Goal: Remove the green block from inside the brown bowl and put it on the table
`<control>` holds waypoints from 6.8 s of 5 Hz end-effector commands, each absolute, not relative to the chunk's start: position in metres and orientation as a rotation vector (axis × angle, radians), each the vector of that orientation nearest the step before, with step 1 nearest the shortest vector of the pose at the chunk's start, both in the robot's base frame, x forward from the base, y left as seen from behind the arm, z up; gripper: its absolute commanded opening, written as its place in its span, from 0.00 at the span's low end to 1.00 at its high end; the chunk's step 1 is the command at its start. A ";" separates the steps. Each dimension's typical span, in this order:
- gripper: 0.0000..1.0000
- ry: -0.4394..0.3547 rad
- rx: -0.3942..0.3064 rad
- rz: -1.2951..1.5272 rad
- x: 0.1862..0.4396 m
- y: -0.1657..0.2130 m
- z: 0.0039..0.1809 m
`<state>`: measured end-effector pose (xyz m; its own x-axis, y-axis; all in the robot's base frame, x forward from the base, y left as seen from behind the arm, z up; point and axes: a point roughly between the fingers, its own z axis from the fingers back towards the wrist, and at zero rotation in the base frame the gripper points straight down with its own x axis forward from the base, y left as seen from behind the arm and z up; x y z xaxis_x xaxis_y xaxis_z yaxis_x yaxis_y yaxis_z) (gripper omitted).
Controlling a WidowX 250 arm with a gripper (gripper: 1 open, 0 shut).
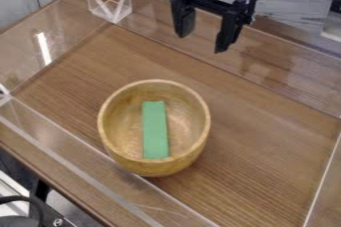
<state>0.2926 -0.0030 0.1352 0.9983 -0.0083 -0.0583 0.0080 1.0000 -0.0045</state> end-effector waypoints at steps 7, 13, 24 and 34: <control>1.00 0.052 -0.022 0.116 0.255 -0.007 0.106; 1.00 0.065 -0.031 0.170 0.255 -0.019 0.084; 1.00 0.044 -0.096 0.258 0.223 0.014 0.051; 1.00 0.011 -0.108 0.238 0.214 -0.007 0.067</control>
